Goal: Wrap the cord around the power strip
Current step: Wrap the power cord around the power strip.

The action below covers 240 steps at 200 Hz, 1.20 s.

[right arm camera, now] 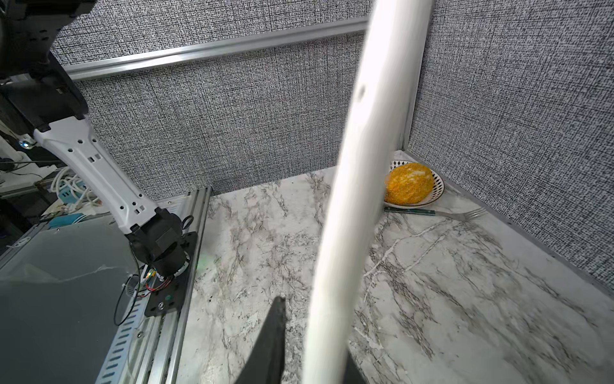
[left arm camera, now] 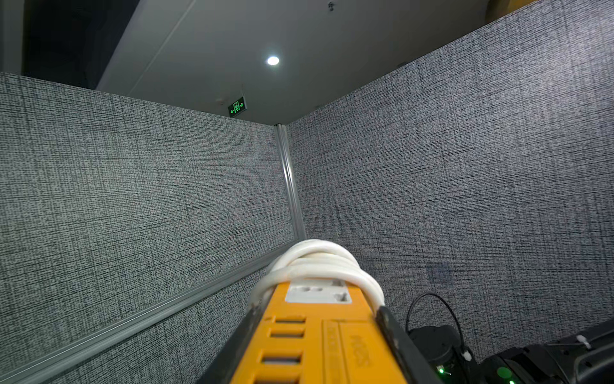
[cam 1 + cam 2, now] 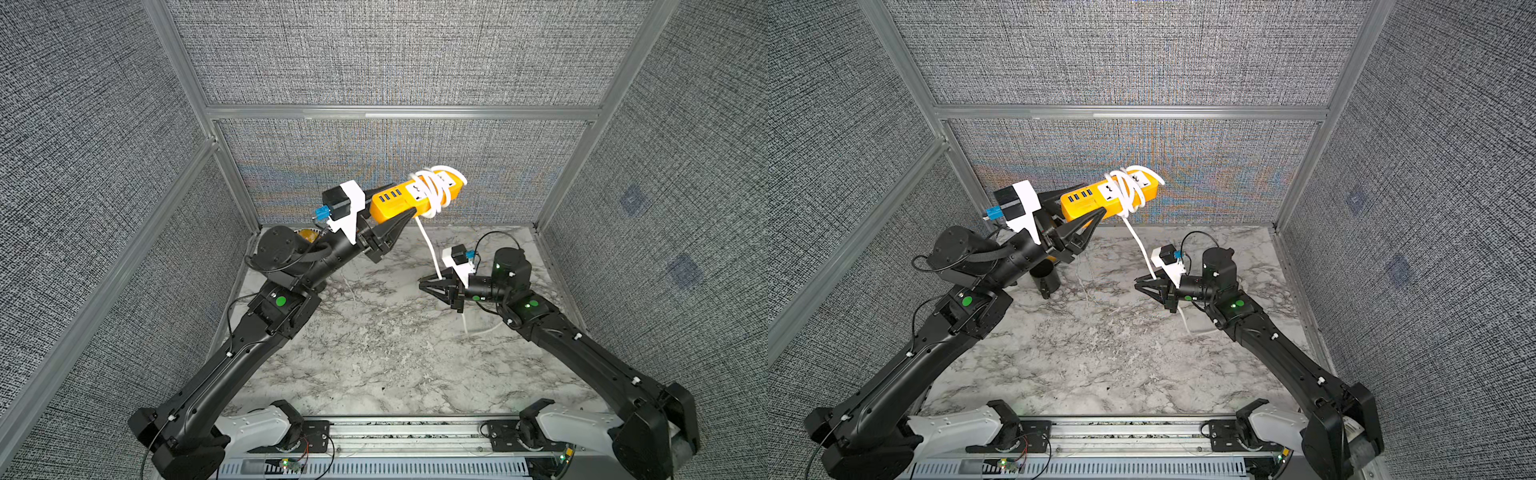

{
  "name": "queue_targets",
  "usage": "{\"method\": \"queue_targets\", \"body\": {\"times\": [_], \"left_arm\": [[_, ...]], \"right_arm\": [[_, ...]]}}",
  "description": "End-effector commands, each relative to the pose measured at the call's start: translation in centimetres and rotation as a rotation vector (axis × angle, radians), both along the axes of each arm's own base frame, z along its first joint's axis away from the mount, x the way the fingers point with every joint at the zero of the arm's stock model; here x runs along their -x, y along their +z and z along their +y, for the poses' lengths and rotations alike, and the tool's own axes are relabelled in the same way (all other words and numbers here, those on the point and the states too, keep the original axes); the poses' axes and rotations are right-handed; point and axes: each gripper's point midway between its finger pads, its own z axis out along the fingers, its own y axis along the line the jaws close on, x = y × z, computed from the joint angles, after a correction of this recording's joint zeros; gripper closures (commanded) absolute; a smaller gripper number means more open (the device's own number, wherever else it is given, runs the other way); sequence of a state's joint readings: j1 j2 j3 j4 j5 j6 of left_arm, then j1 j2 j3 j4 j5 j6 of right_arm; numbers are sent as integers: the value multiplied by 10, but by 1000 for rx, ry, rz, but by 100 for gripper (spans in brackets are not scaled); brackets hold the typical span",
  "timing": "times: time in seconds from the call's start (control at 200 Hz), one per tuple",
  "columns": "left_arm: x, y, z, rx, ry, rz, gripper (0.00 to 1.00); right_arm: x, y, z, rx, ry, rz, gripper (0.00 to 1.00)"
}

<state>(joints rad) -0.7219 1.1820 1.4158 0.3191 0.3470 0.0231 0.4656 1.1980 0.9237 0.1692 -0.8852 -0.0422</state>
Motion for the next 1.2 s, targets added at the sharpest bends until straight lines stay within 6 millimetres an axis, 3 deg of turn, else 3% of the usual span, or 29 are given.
{"method": "queue_targets", "body": {"times": [0.0, 0.22, 0.33, 0.46, 0.555, 0.741, 0.811, 0.901, 1.021, 1.196], "left_arm": [[-13, 18, 14, 65, 124, -58, 100], [-28, 20, 11, 51, 186, -70, 100], [-37, 20, 7, 33, 215, -77, 100], [-49, 19, 4, 0, 268, -97, 100], [-64, 13, 3, -33, 301, -89, 100], [-98, -24, 10, -155, 399, -66, 100], [-116, -44, 20, -132, 407, -5, 100], [-126, -73, 18, -194, 410, 34, 100], [-126, -103, 11, -262, 349, 91, 100], [-107, -143, -1, -424, 222, 156, 100]], "right_arm": [[1, 3, 1, -12, -1, -8, 80], [6, -7, 4, 0, 5, 15, 81], [7, -12, 6, 7, 12, 27, 85], [13, -13, 10, 11, 26, 30, 100], [17, -7, 10, 12, 23, 19, 100], [32, 29, -1, 18, -33, -70, 100], [36, 40, -7, 38, -63, -102, 100], [38, 63, -17, 50, -116, -169, 100], [34, 99, -25, 74, -174, -255, 100], [13, 138, -35, 187, -272, -396, 100]]}}
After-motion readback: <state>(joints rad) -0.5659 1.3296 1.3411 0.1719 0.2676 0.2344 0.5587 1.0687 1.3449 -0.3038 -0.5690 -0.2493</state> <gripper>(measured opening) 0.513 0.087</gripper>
